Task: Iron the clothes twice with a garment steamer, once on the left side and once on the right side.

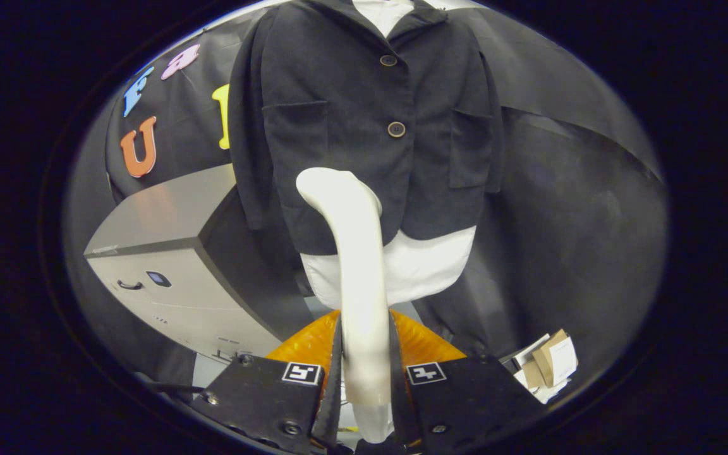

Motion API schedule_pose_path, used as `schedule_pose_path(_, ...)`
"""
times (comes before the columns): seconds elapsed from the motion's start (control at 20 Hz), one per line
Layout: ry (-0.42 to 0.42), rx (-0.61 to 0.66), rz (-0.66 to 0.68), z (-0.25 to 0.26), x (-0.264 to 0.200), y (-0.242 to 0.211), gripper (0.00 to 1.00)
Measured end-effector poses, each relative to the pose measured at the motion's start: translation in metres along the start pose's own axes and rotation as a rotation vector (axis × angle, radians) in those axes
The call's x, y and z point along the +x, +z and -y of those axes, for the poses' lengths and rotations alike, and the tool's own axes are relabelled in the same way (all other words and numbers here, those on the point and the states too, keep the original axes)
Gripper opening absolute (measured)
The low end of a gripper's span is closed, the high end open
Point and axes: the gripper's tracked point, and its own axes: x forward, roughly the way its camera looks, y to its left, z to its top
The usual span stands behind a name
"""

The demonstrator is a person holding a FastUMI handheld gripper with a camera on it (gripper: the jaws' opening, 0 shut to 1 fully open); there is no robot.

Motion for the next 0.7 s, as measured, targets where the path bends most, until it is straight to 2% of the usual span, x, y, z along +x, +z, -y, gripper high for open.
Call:
schedule_pose_path(0.25, -0.010, 0.079, 0.000, 0.011, -0.012, -0.005, 0.36)
schedule_pose_path(0.7, -0.068, 0.211, 0.050, 0.090, -0.068, -0.002, 0.36)
